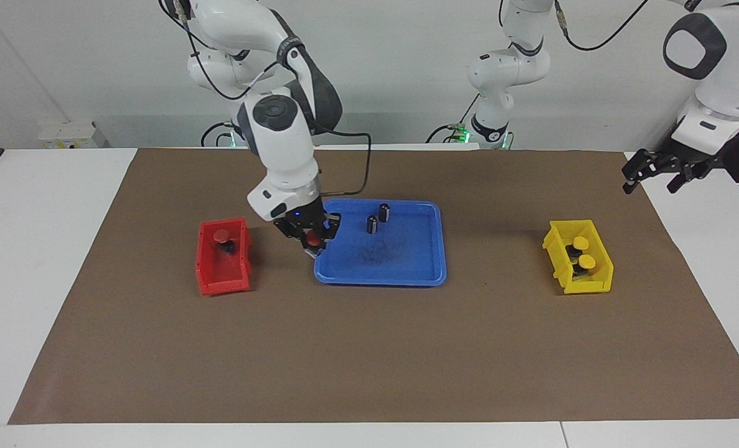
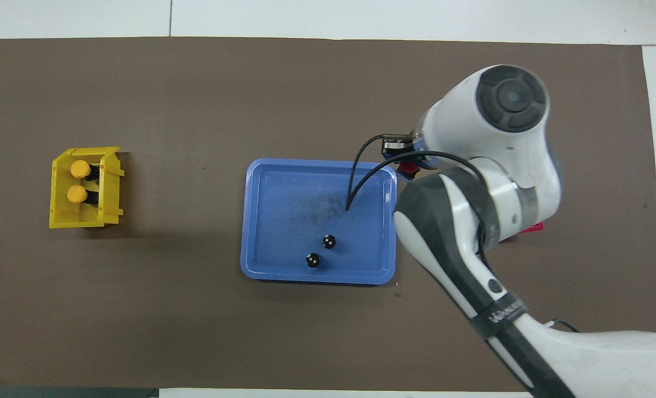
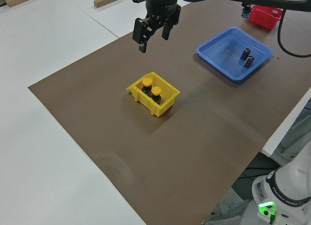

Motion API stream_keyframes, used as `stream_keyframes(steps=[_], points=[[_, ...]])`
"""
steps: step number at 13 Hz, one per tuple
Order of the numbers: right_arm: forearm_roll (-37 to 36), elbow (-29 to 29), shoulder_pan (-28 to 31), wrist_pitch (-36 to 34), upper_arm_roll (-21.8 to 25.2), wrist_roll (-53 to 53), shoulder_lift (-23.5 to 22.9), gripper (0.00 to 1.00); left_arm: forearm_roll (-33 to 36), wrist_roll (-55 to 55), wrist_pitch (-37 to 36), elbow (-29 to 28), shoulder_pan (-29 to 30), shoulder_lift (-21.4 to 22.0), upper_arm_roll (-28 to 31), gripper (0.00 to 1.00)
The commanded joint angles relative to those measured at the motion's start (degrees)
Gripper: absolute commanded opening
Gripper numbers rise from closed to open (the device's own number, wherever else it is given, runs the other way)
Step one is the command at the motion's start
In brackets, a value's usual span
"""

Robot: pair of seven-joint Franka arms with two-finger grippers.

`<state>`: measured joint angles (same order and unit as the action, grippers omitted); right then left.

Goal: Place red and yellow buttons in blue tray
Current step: 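Place the red button in the tray while the left gripper reaches the crate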

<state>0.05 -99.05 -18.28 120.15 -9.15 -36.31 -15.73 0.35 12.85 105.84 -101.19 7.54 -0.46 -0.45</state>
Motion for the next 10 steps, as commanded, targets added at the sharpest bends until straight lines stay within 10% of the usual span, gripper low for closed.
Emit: stream_keyframes(steps=[1, 6, 10], points=[[-0.4, 1.1, -5.3, 3.3, 0.4, -7.7, -3.9, 0.25, 0.1, 0.6, 7.8, -2.1, 0.1, -5.3, -0.3, 0.97], [-4.5, -0.8, -9.3, 7.7, 0.4, -13.9, -7.3, 0.26, 0.0, -0.3, 16.2, -6.0, -1.6, -9.5, -0.5, 0.66], [-4.9, -4.1, -9.3, 12.1, 0.4, -13.9, -6.8, 0.31, -0.1, -2.9, 20.0, -9.4, -2.5, -10.1, -0.6, 0.66]])
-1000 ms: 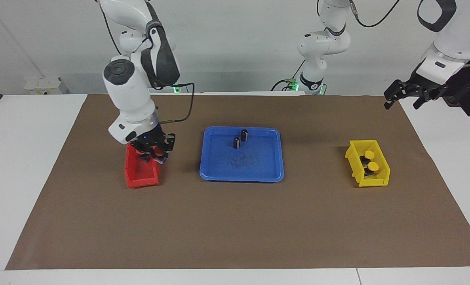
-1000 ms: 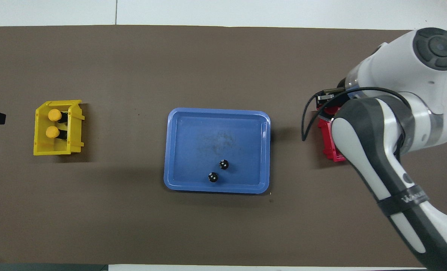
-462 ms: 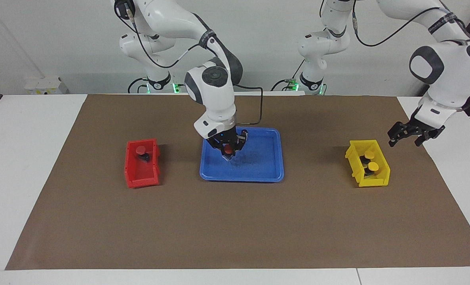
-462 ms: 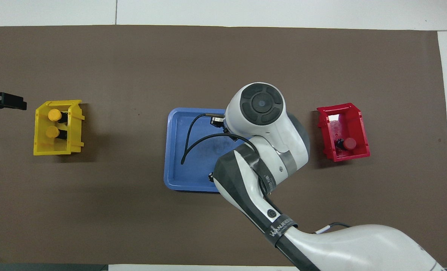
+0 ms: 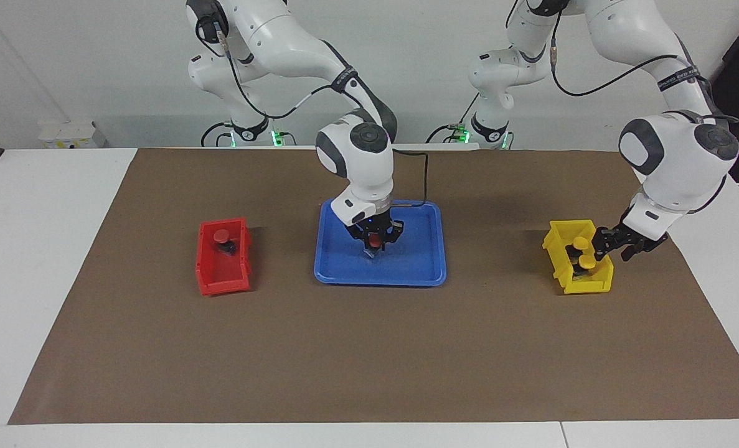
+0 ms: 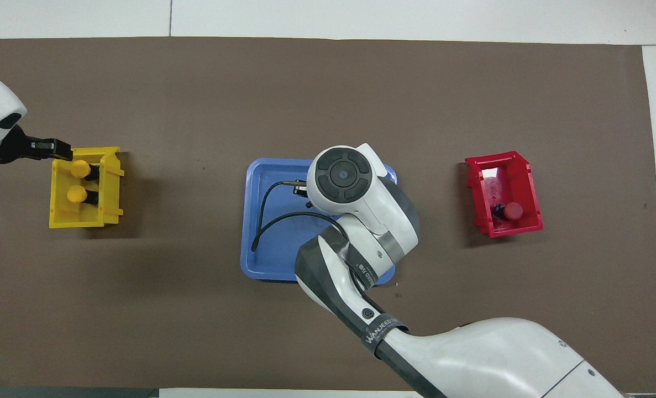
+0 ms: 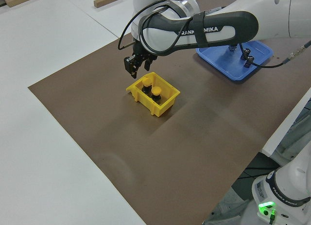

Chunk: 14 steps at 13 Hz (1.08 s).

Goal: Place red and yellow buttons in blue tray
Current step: 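Place the red button in the tray while the left gripper reaches the crate, then grasp a yellow button with the left gripper while the right gripper returns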

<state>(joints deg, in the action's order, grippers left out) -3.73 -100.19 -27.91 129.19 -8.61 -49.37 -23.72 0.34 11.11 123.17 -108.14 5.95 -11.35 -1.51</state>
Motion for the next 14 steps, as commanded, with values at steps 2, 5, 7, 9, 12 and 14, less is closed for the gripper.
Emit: stream_keyframes(steps=[2, 5, 7, 9, 12, 14], points=[[-1.4, -3.3, 0.2, 3.3, -0.2, -0.8, 1.4, 0.52, -0.1, -1.2, 5.6, -4.9, -1.5, 0.7, 0.5, 0.66], [-2.2, -2.6, 0.8, 2.4, 0.0, -0.6, 1.3, 0.62, -0.1, -1.3, 7.3, -6.6, -1.5, 0.6, 0.5, 0.66], [-2.9, 0.4, 2.6, -0.1, 0.2, -0.1, 1.4, 0.82, -0.1, -1.3, 8.7, -7.8, -1.4, 0.7, 0.5, 0.66], [-3.0, 4.3, 5.6, -7.3, 0.2, 3.6, 3.1, 0.83, -0.2, -1.9, 11.2, -9.6, -1.5, 0.7, 0.5, 0.34], [-1.9, -0.9, 16.3, -14.6, -0.2, 23.6, 13.2, 0.83, -0.3, -3.2, 9.8, -7.0, -1.5, 0.0, 0.5, 0.02], [3.2, -8.4, 23.6, -15.5, -0.1, 37.7, 19.7, 0.83, 0.5, -4.6, 2.9, -0.4, -1.9, 0.1, 0.8, 0.02]])
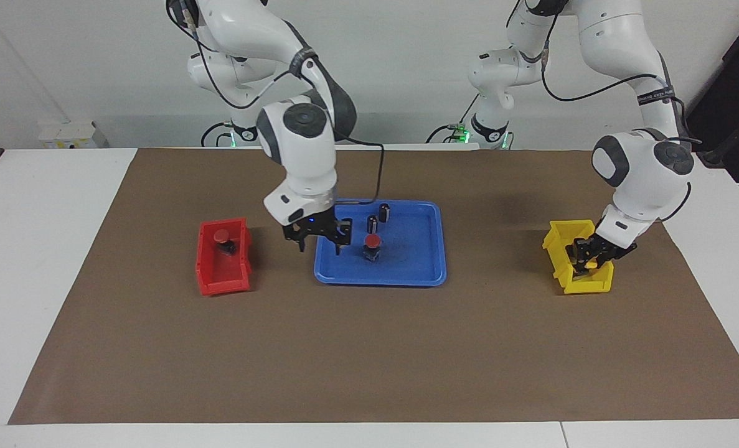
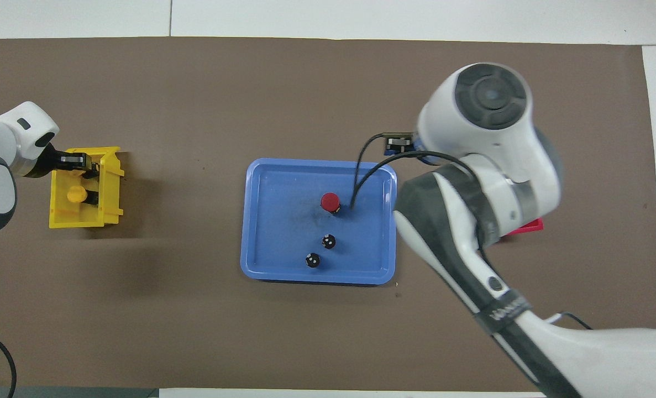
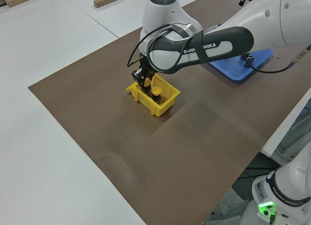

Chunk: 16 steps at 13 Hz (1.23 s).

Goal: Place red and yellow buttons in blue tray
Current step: 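Grasp a yellow button with the left gripper while the right gripper returns, then carry the yellow button to the tray and release it with the left gripper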

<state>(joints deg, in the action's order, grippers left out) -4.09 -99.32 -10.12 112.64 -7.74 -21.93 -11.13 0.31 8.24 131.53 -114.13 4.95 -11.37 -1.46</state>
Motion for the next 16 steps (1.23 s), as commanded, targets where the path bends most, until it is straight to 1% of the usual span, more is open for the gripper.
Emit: stream_keyframes(steps=[1, 2, 3, 4, 6, 7, 8, 10, 11, 12, 13, 16], points=[[4.5, -12.7, 9.2, 1.5, -1.0, 16.7, 9.4, 0.83, 3.7, -2.8, -11.3, 10.5, -0.9, 0.3, 0.8, 0.02], [4.6, -14.4, 12.0, 1.7, -1.0, 21.2, 10.2, 0.83, 9.2, -5.8, -16.7, 16.0, -2.1, -0.1, 0.5, 0.02], [4.6, -16.1, 13.1, 3.1, -0.9, 23.1, 10.4, 0.83, 12.2, -10.5, -20.0, 18.9, -4.4, -0.2, 0.4, 0.02], [4.6, -19.3, 14.2, 5.2, -0.8, 24.6, 11.8, 0.82, 12.1, -16.0, -21.0, 19.0, -7.8, -0.2, 0.2, 0.02], [4.6, -25.5, 15.9, 13.4, -0.9, 27.2, 13.5, 0.78, 5.0, -22.9, -19.0, 14.3, -12.5, 0.9, 0.1, 0.03], [4.6, -27.5, 16.0, 15.8, -0.9, 27.5, 13.8, 0.74, 1.2, -24.2, -17.5, 13.4, -15.0, 1.5, 0.1, 0.03], [4.6, -28.0, 16.1, 16.6, -0.8, 27.5, 13.6, 0.71, -0.4, -26.8, -17.0, 13.4, -18.7, 1.4, 0.2, 0.04], [4.6, -28.8, 16.3, 17.1, -0.8, 27.2, 13.2, 0.7, -0.5, -31.3, -16.0, 14.0, -25.5, 0.6, 0.2, 0.03], [4.6, -30.1, 16.6, 18.9, -0.8, 27.2, 13.1, 0.7, -0.6, -33.1, -14.3, 13.8, -28.3, 0.4, 0.2, 0.03], [4.6, -32.1, 16.7, 21.7, -0.8, 27.2, 13.2, 0.7, -0.7, -36.7, -12.5, 14.0, -31.5, -1.6, 0.2, 0.03], [4.6, -32.7, 16.8, 22.1, -0.8, 27.4, 13.2, 0.7, -0.7, -39.2, -10.8, 14.0, -33.4, -2.7, 0.2, 0.03], [4.6, -33.0, 17.1, 22.6, -0.8, 27.4, 12.6, 0.67, -0.7, -41.5, -10.0, 12.6, -38.6, -4.3, 0.2, 0.03]])
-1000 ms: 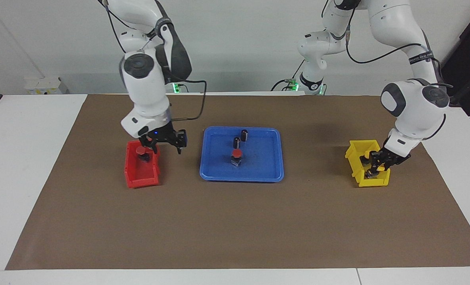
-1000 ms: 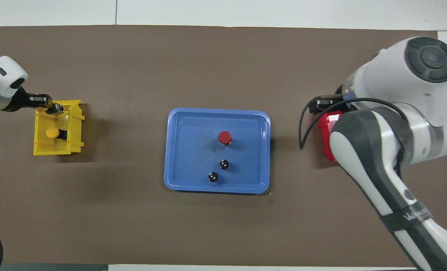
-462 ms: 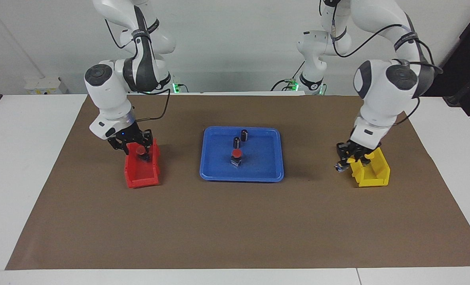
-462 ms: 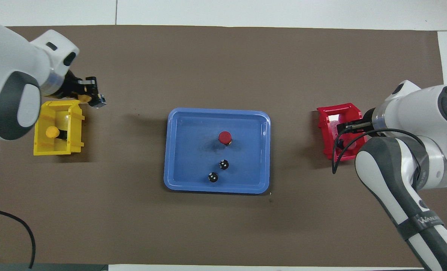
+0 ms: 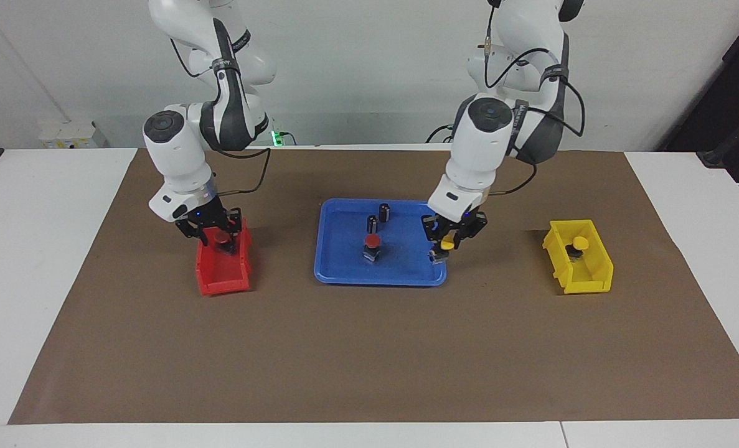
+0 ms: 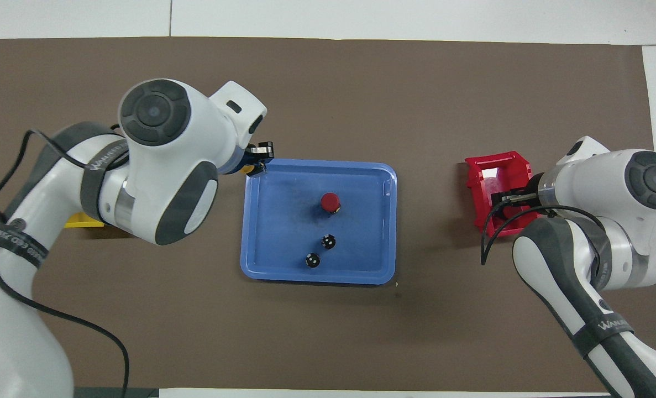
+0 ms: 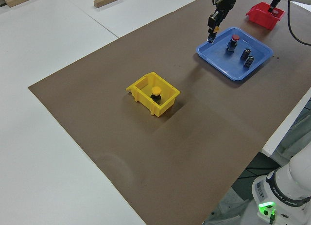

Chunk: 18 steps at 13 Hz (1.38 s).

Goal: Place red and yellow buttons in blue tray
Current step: 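Carry the yellow button to the tray and release it with the left gripper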

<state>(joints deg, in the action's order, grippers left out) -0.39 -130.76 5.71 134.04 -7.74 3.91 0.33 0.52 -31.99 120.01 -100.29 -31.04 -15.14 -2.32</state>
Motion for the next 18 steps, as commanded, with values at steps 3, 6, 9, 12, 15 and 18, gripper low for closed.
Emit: stream_keyframes(steps=[3, 6, 9, 12, 15, 18], points=[[0.9, -2.7, 1.3, 1.2, -0.8, 1.7, 1.5, 0.66, -0.6, -6.6, 3.3, -1.0, -6.0, -3.7, 1.3, 0.03], [0.9, -3.5, 1.5, 1.2, -0.8, 1.8, 1.8, 0.65, -0.4, -6.9, 1.1, -2.3, -7.0, -4.0, 1.3, 0.03], [0.9, -4.0, 1.5, 1.2, -0.8, 2.9, 2.0, 0.6, -0.3, -6.9, 2.4, -2.8, -7.0, -4.2, 1.3, 0.15], [0.9, -4.3, 2.3, 1.2, -0.8, 3.7, 2.1, 0.45, 0.0, -6.9, -0.3, -1.6, -7.0, -4.0, 1.5, 0.99], [0.9, -3.4, 2.3, 0.7, -0.8, 3.7, 2.0, 0.34, 0.0, -6.1, -10.0, 1.3, -5.2, 0.7, 1.6, 1.0], [0.8, 4.6, 1.6, -7.3, -0.9, 3.7, -0.1, 0.33, -0.2, -0.6, -16.1, 1.5, 2.7, 6.3, 1.7, 1.0]])
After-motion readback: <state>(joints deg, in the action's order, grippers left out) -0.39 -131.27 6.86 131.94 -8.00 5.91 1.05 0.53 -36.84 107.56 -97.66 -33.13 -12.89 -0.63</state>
